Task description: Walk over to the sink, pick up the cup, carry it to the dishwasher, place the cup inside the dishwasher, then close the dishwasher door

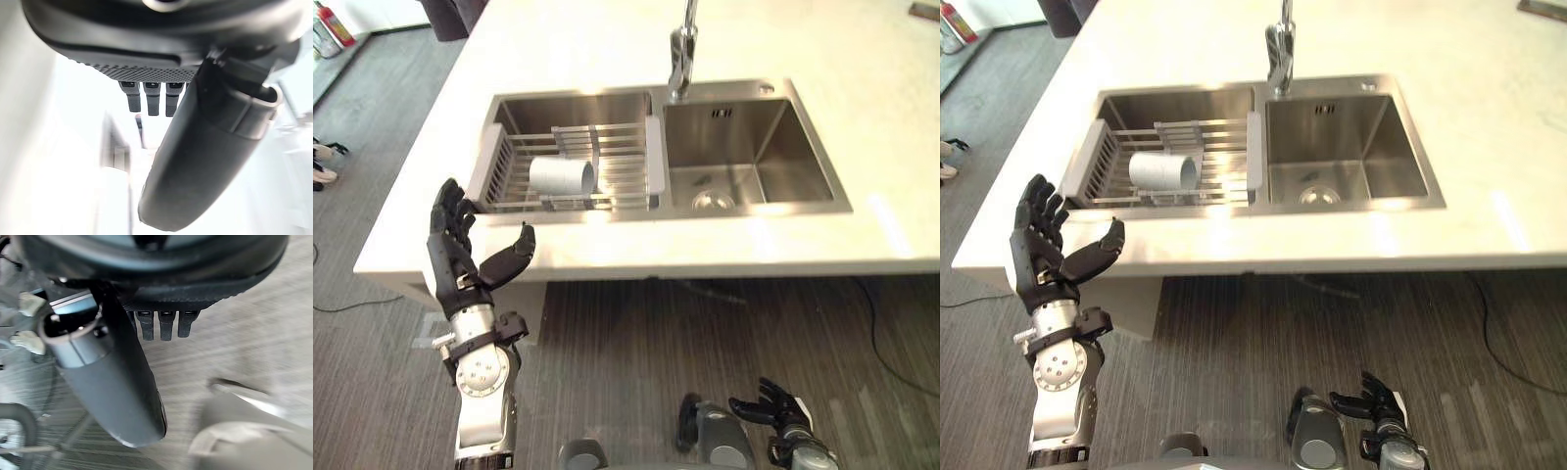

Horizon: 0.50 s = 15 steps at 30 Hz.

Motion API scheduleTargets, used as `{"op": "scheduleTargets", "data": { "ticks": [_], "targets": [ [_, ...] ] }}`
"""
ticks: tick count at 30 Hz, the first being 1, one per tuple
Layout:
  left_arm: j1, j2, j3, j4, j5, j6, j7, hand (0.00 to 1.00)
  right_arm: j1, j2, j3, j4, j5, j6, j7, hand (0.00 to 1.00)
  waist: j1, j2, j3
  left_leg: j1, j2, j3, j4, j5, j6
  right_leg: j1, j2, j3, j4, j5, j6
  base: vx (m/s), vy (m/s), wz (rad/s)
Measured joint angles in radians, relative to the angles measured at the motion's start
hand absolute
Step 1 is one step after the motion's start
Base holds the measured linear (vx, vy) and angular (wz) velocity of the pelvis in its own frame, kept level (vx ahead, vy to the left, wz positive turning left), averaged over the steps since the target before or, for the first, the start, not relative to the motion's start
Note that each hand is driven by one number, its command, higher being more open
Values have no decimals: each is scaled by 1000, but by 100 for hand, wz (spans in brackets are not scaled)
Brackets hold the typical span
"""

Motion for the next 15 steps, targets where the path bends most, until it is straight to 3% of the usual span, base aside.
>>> {"op": "scheduleTargets", "data": {
  "ticks": [3, 4, 5, 6, 7, 8, 9, 15],
  "targets": [
    [-7, 66, 8, -75, 62, -8, 3, 90, 14, -20, -4, -29, 4, -23, 3, 90, 10, 3, -11, -93, -12, 71, -137, -44, 9, 74, -9, -3, -65, 6, 9, 350, -2, 1],
    [-19, 103, 8, -92, 84, -15, 1, 90, 9, -24, -17, -26, 4, -24, 7, 90, 13, 6, -13, -126, -32, 81, -265, -37, 21, 88, -22, -3, -73, 6, 12, 285, 141, 1],
    [-32, 128, 7, -93, 103, -25, -2, 90, 11, -33, -22, -26, 4, -25, 8, 90, 13, 13, -18, -119, -72, 87, -496, 77, 52, 103, -37, -7, -73, 7, 34, 275, 168, 4],
    [-38, 137, 6, -93, 108, -26, -6, 90, 16, -41, -22, -26, 4, -25, 10, 90, 11, 28, -27, -117, -81, 85, -601, 209, 70, 111, -32, -8, -75, 2, 55, 274, 205, 1],
    [-50, 169, 8, -86, 120, -30, -12, 90, 19, -34, -22, -10, 3, -24, 18, 90, 9, 35, -46, -100, -92, 88, -665, 276, 50, 130, -33, 0, -84, -31, 109, 269, 174, 18],
    [-65, 208, 7, -75, 126, -27, -23, 90, 19, -5, -20, -6, 3, -24, 23, 90, 3, 3, -47, -90, -130, 88, -699, 286, 65, 133, -60, 13, -102, -36, 115, 273, 161, 23],
    [-69, 240, 8, -63, 139, -26, -31, 90, 19, 12, -20, -6, 3, -24, 31, 90, 4, -12, -48, -87, -147, 91, -720, 289, 68, 134, -69, 24, -117, -36, 115, 215, 92, 25],
    [-69, 446, -5, -2, 219, 6, -146, 90, 11, 37, -20, -4, 3, -26, 58, 90, 7, -31, -50, 20, -186, 152, -890, 351, 57, 148, -79, 96, -165, -18, 125, 65, 13, -20]
  ]
}}
